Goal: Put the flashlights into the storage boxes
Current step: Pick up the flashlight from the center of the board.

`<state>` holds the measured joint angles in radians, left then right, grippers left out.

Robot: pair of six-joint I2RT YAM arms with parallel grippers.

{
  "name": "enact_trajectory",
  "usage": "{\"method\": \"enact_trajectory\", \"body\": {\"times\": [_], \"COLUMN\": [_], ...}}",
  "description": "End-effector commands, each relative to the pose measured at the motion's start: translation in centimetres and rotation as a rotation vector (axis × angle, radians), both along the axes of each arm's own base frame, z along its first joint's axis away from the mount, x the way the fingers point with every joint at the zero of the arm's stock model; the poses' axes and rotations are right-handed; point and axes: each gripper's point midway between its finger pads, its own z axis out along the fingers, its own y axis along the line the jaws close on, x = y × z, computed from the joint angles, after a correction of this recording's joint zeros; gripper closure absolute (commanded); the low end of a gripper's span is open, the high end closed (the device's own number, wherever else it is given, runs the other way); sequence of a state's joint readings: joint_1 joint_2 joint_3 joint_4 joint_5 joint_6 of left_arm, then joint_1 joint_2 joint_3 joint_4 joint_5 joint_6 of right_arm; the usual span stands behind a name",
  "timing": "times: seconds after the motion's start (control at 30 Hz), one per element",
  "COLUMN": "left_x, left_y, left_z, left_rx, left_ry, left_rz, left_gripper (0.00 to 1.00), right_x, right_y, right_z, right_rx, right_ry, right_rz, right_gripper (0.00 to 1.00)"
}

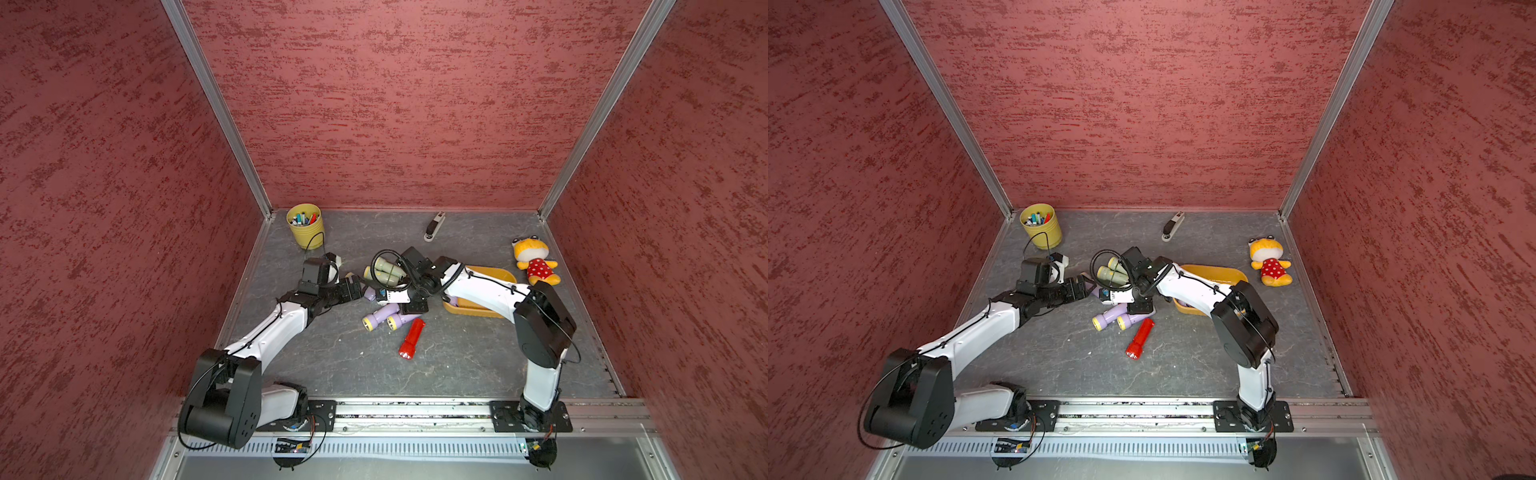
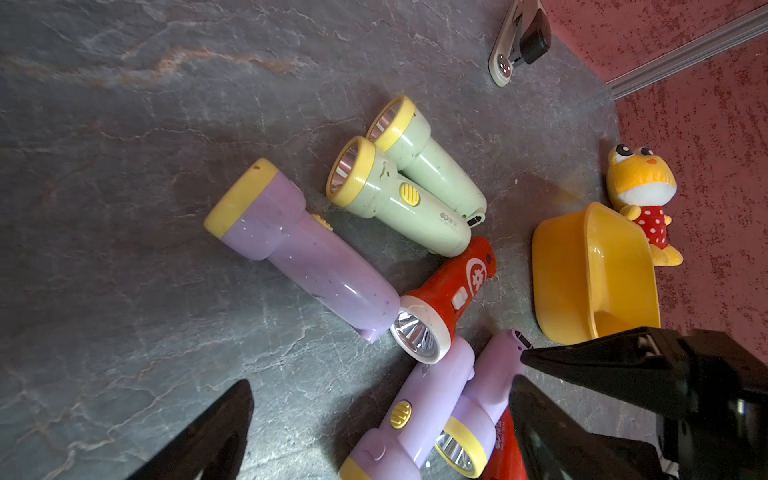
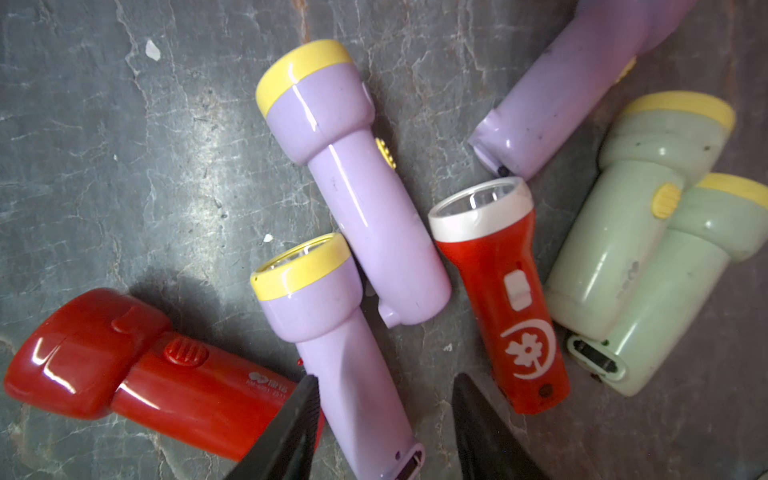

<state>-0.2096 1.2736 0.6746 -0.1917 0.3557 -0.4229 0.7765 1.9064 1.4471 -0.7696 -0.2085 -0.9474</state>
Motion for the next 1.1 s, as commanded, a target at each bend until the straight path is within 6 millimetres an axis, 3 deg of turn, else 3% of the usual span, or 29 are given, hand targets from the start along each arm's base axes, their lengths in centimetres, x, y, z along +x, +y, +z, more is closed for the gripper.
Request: {"method": "enact_trajectory", "body": {"times": [0.0,0.2,1.07], "left_x": [0.2,0.2,0.6], "left_y": [0.2,0.4,0.3], "left_z": [0.2,0.3,0.2], "left_rx": [-0.001,0.009,0.013], "left_ry": [-0.013,-0.022,-0.038], "left_rz": [0.01,0.005,0.001], "left_gripper": [0.04,0.04,0.04], "right_x": [-1.4,-1.9,-1.3], "right_y": [-0.6,-1.6,-0.3], "right_z": [-0.8,-2.1,-4.6], "right_rx": [-0.065,-0.139,-0.13], "right_ry": [0.015,0.057,0.071], "right_rz": [0.178,0.2,0.243], "right_gripper": [0.46,0.46,0.48]}}
